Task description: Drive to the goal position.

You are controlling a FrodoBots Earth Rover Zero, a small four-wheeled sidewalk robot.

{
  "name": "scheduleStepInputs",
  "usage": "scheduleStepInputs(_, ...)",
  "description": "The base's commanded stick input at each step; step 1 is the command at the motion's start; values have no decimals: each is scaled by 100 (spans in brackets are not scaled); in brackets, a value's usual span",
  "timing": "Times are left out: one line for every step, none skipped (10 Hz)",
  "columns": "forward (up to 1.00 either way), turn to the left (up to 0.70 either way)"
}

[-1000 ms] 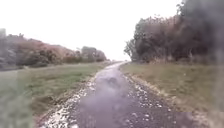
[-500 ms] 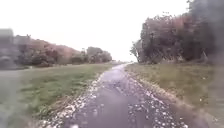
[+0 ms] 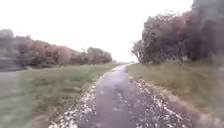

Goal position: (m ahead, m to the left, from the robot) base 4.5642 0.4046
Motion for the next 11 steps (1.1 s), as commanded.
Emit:
scheduleStepInputs(100,0)
scheduleStepInputs(100,0)
scheduleStepInputs(100,0)
scheduleStepInputs(100,0)
scheduleStepInputs(100,0)
scheduleStepInputs(100,0)
scheduleStepInputs(100,0)
scheduleStepInputs(100,0)
scheduleStepInputs(100,0)
scheduleStepInputs(100,0)
scheduleStepInputs(100,0)
